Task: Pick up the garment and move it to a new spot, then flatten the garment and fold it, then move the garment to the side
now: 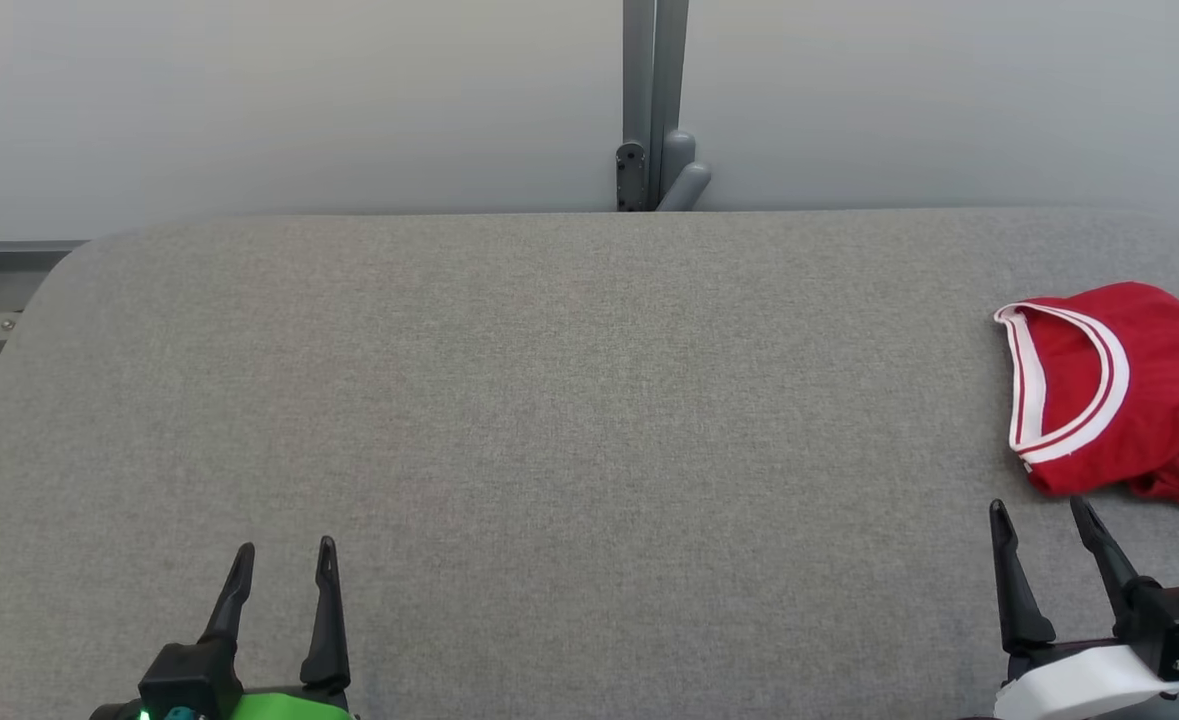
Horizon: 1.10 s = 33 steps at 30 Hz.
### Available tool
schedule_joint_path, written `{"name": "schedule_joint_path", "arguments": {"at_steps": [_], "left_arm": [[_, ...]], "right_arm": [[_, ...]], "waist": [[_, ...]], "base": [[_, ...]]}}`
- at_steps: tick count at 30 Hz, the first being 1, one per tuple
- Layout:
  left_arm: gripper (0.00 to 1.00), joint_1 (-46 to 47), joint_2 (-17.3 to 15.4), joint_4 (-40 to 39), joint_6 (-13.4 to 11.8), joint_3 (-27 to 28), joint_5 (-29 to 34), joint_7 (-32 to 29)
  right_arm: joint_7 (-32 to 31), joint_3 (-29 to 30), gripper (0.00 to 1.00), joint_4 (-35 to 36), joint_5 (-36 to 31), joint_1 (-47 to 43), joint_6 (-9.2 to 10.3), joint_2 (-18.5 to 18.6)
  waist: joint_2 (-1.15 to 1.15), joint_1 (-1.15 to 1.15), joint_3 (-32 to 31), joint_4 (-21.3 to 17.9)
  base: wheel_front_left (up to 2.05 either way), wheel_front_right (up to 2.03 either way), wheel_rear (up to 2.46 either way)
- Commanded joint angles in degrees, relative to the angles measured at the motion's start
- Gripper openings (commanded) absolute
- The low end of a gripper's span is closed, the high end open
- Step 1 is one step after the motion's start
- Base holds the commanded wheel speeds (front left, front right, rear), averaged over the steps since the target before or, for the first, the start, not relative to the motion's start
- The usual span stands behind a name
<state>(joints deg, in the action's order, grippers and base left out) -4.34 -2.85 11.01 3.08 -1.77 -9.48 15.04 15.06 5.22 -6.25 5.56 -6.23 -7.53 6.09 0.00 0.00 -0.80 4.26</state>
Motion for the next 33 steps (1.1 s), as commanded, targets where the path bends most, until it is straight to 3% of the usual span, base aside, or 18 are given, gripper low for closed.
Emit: {"name": "schedule_joint_path", "arguments": {"at_steps": [1, 9, 31, 33], "left_arm": [[1.00, -0.2, -0.1, 0.1, 0.8, -0.3, -0.4, 0.2], [1.00, 0.5, -0.1, 1.2, 3.4, -1.4, -1.2, 0.2], [1.00, 0.5, -0.1, 2.1, 4.4, -1.0, -1.8, 0.2], [1.00, 0.7, -0.2, 2.1, 4.3, -0.8, -1.8, 0.1]], "right_arm": [[0.1, 1.0, 1.00, 0.4, -1.5, -1.1, 0.09, -0.4], [0.1, 5.2, 1.00, 0.7, -6.1, -0.6, 0.08, -2.7], [0.1, 6.2, 1.00, -0.2, -6.2, 0.4, 0.09, -3.1], [0.1, 5.9, 1.00, 0.0, -6.4, 0.5, -0.03, -3.2]], "waist": [[0.00, 0.00, -0.4, 0.1], [0.00, 0.00, -0.5, -1.3], [0.00, 0.00, -0.5, -2.2], [0.00, 0.00, -0.2, -7.2]], "base": [[0.00, 0.00, 0.00], [0.00, 0.00, 0.00], [0.00, 0.00, 0.00], [0.00, 0.00, 0.00]]}}
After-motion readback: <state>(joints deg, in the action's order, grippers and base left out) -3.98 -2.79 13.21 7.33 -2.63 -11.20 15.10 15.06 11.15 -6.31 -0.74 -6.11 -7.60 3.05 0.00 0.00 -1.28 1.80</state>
